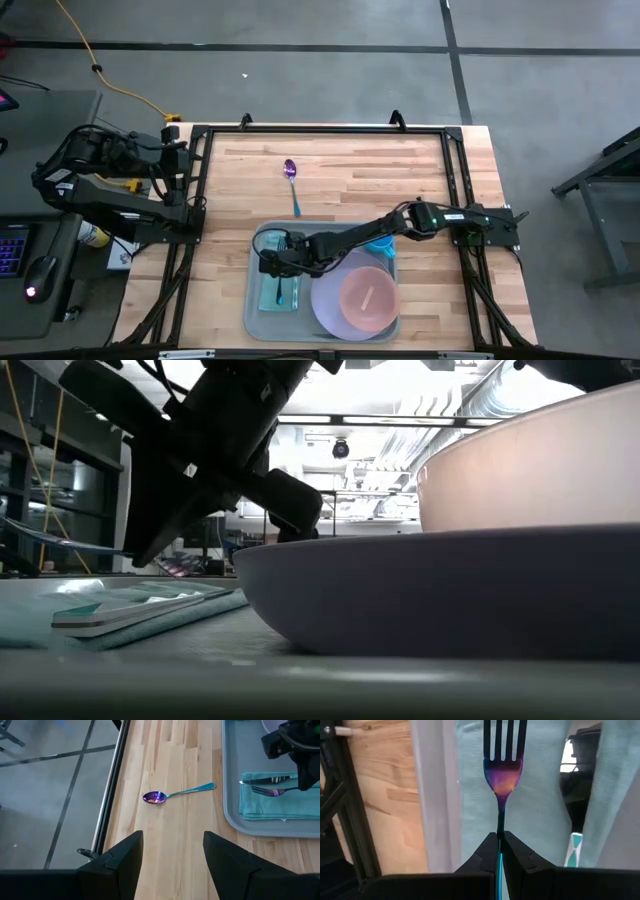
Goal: Set up tray
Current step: Put the violet fork on the light green table napkin to the left of the green table knife, then put the violet spoon on the light green table napkin to the left of the violet fork
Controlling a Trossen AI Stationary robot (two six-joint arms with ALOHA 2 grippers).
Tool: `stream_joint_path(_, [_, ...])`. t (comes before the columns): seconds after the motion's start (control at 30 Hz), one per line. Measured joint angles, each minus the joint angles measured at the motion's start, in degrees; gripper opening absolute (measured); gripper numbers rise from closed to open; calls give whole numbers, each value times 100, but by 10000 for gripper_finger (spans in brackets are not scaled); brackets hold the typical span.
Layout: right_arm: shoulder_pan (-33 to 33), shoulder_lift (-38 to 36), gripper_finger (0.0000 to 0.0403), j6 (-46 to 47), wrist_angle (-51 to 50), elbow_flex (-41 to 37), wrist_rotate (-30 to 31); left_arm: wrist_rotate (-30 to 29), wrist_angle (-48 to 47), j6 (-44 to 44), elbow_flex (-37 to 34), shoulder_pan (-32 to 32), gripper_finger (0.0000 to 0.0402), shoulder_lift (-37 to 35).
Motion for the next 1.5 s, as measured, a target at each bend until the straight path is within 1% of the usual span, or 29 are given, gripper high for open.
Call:
stream_joint_path(0.3, [31,0,0,4,-228,0,-32,4,-88,-4,0,0,239,0])
stream_joint_path(1.03, [31,0,0,-28,-79,0,-90,12,-180,-4,0,0,239,0])
stream_joint_path(1.17, [31,0,1,-37,-59,0,-120,85,-182,-3,0,0,239,0])
stream_joint_path(1.3, [51,0,13,-37,-61,0,-131,109,-184,-2,0,0,239,0])
stream_joint_path(1.5, [74,0,51,-22,-69,0,-130,108,-184,-2,0,0,239,0])
